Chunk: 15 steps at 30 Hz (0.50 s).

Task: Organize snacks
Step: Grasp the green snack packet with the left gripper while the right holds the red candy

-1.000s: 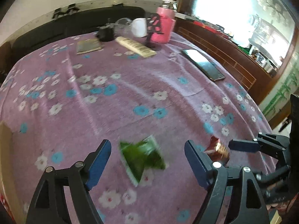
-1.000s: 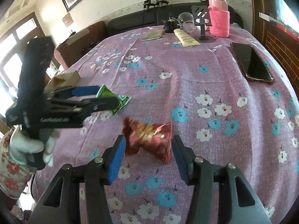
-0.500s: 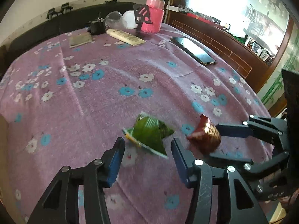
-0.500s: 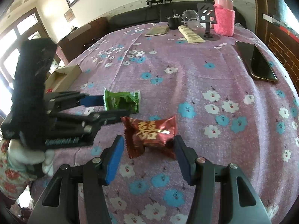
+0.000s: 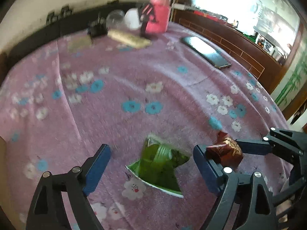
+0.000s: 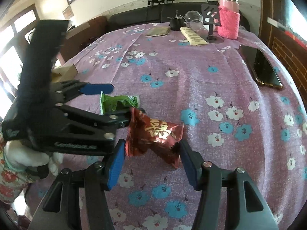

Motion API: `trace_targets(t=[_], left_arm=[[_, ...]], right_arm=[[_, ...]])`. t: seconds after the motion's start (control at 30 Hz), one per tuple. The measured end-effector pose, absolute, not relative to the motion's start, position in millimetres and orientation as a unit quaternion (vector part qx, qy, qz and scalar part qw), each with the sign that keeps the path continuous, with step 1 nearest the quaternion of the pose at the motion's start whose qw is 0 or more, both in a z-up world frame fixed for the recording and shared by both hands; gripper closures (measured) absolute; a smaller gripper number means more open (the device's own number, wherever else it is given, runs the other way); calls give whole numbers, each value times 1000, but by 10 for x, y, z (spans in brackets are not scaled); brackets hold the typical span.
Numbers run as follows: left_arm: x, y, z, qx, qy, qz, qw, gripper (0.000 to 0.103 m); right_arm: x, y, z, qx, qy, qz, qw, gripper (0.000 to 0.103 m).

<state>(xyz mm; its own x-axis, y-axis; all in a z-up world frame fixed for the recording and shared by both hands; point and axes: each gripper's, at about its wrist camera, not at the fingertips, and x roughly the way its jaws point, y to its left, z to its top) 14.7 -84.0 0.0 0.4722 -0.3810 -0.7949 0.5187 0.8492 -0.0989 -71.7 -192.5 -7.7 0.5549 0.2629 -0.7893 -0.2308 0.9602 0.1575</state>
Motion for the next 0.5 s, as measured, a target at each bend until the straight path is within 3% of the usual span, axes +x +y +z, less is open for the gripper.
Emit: trace_targets(t=[0.1,0.37,0.4,0.47,0.5], left_arm=[[150,-819,-11,59,446,-277,849,1],[134,-821,-8,49,453,-282,844,1],[124,-818,-3,48,453,-275,846,3],[89,-815,14,59,450,-256,854,18],[62,-807,27,79,445,-241,859,35]], right_arm=[[-712,-1902,-61,-2,442,132,887,47],[-614,-1844,-53,-61,433,131,890,47],[-595,-1843,-65,-63,434,134,889,47],[-555,-1834,-92,-68,435,140,887,48],[-547,-1828,-97,-70,434,141,887,48]])
